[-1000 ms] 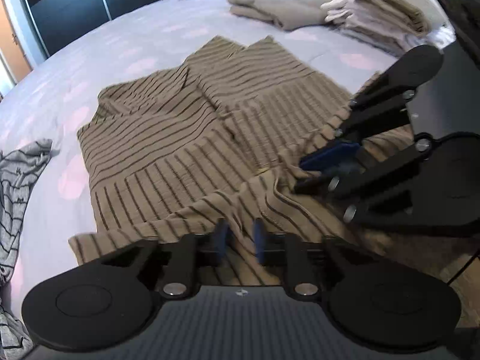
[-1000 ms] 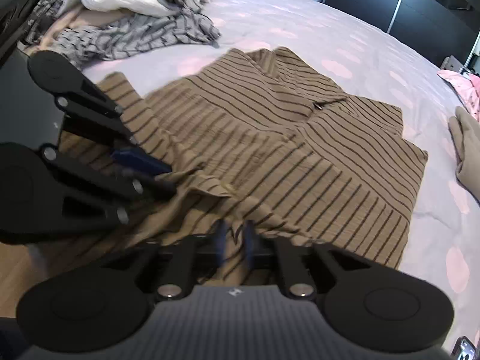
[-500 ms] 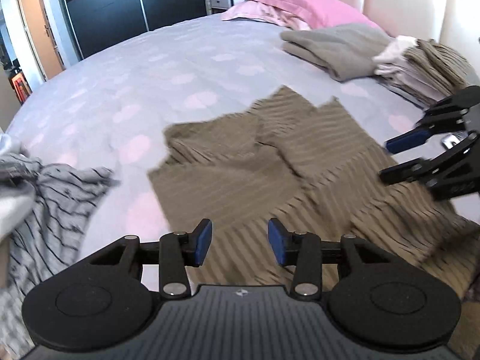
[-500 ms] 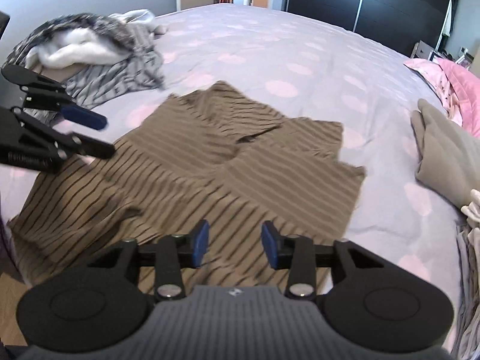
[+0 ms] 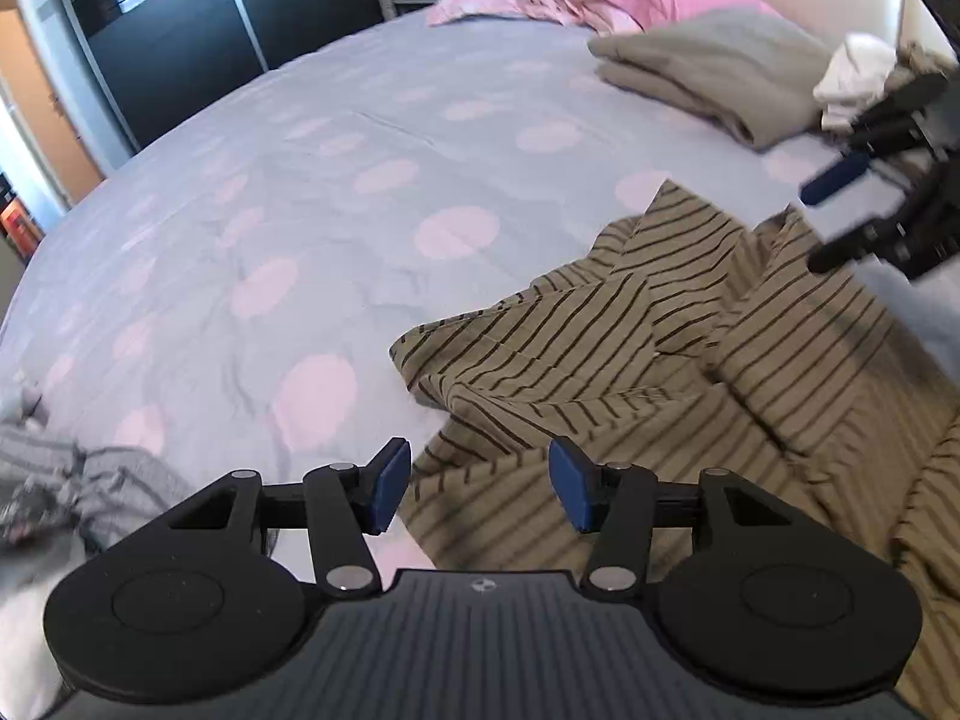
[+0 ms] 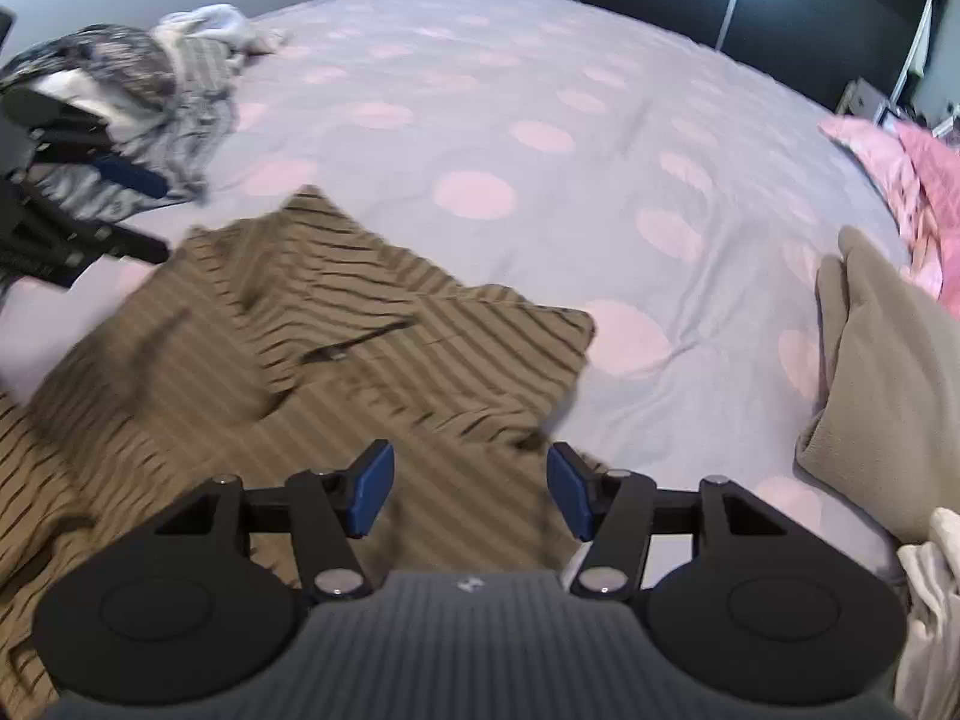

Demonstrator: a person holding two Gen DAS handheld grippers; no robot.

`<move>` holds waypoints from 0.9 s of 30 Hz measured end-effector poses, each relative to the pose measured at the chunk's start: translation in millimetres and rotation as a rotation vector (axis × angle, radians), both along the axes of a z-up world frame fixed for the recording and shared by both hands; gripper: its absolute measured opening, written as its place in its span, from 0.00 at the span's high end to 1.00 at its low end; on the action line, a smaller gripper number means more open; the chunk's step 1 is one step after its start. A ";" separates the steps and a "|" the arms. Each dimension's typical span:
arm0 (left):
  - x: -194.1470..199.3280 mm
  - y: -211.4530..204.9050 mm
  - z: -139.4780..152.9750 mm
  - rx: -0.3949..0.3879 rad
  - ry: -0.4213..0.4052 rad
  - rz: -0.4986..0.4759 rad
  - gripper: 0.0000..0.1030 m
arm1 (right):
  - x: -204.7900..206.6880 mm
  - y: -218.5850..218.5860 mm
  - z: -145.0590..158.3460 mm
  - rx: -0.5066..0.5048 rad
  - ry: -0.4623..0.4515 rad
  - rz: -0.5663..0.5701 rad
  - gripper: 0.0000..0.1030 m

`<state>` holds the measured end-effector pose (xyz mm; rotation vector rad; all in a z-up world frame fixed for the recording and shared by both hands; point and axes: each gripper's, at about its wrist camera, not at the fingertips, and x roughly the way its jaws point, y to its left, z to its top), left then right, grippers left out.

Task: Fold clothes
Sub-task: 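Grasp the shirt edge with both grippers side by side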

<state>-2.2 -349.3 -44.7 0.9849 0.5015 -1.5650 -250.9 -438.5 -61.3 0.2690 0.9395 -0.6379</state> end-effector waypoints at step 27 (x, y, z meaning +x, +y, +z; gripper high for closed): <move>-15.8 -10.5 -6.9 -0.032 -0.003 -0.104 1.00 | 23.0 -6.3 -14.3 -0.076 0.011 0.137 0.96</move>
